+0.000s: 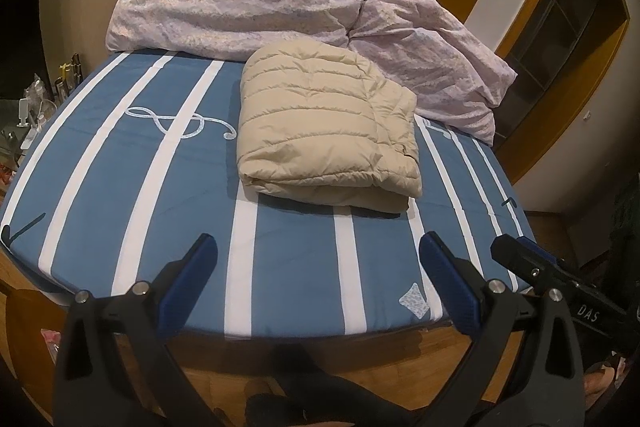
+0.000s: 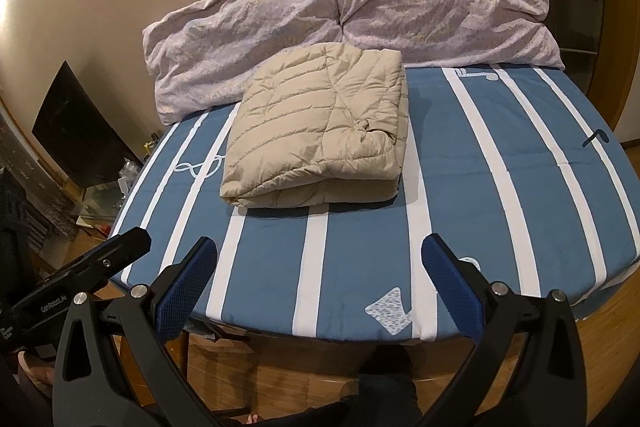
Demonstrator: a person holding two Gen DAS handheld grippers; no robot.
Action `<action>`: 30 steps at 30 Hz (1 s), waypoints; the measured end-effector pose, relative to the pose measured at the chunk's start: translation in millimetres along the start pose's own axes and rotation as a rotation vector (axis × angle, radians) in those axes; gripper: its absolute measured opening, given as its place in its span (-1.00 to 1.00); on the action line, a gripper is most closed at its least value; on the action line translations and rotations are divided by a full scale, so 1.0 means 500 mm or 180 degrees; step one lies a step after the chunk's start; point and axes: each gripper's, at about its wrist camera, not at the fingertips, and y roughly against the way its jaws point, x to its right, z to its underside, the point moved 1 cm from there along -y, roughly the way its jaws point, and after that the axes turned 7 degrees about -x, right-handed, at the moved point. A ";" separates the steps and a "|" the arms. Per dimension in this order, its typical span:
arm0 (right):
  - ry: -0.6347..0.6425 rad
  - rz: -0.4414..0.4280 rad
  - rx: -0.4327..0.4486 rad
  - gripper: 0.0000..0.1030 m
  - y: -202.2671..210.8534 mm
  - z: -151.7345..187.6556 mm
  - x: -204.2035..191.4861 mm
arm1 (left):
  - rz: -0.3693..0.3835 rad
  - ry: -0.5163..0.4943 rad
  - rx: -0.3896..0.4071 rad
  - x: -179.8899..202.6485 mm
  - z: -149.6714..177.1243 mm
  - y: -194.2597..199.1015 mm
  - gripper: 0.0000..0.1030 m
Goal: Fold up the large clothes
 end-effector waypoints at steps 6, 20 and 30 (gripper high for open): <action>0.0003 -0.0024 0.0008 0.97 0.000 -0.002 -0.003 | -0.0004 0.0007 0.0002 0.002 -0.001 0.000 0.95; -0.0001 -0.0041 -0.0018 0.97 -0.003 -0.003 -0.011 | -0.0004 0.0004 -0.0001 0.006 -0.001 0.001 0.95; -0.0003 -0.0040 -0.0014 0.97 -0.003 -0.003 -0.009 | -0.0006 0.0005 -0.0001 0.003 -0.003 -0.001 0.95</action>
